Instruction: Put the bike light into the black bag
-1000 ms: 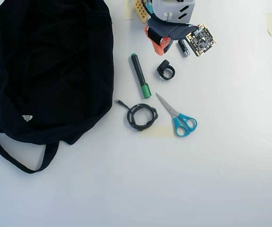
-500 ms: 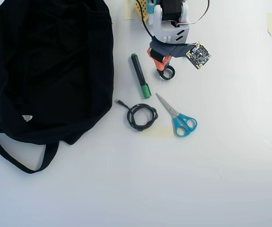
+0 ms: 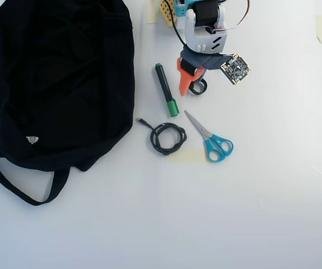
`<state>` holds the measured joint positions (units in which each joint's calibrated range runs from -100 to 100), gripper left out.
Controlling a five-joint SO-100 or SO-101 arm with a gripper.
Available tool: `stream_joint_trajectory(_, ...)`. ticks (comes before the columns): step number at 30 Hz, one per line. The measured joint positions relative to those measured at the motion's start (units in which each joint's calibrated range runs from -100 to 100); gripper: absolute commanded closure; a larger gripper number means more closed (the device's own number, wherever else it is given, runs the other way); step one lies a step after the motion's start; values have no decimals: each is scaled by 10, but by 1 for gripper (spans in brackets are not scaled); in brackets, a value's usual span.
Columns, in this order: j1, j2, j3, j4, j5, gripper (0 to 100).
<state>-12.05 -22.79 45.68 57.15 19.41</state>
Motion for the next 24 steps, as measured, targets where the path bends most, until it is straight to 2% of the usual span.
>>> stream_joint_trajectory(9,-16,110,-23,0,-23,74)
stream_joint_trajectory(24,-15,179,-31,-31,-25,75)
